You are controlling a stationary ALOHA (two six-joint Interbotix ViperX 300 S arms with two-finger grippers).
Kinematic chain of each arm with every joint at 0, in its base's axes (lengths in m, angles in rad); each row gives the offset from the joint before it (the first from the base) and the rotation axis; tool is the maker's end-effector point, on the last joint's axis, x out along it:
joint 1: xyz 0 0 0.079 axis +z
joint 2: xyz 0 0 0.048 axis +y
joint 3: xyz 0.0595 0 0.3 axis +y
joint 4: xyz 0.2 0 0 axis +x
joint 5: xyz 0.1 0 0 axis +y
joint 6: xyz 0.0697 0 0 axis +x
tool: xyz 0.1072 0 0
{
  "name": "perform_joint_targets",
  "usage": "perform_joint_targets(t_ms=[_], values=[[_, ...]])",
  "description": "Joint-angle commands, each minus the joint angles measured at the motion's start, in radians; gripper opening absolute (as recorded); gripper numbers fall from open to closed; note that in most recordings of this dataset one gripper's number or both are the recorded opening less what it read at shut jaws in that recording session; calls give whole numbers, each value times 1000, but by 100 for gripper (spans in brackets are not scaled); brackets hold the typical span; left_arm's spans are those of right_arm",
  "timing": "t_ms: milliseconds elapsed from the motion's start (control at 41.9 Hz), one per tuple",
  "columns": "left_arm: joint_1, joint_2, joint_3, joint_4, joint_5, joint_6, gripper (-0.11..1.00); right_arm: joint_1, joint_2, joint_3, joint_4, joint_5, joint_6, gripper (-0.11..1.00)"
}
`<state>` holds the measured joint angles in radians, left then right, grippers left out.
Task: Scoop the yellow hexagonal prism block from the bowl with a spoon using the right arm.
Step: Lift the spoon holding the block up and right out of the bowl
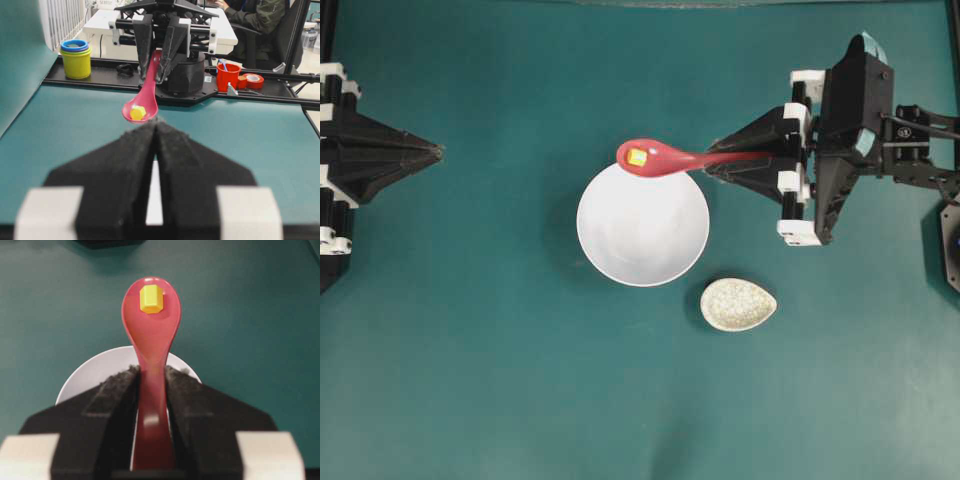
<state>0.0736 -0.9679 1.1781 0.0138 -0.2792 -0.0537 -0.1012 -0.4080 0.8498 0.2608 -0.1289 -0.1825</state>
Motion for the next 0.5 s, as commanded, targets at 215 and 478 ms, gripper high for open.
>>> perform_joint_targets(t_ms=[215, 478], values=[[2, 11, -23, 0, -8, -2, 0, 11, -17, -9, 3, -14, 2, 24], [2, 9, -23, 0, -6, -2, 0, 20, -17, -11, 5, -11, 2, 24]])
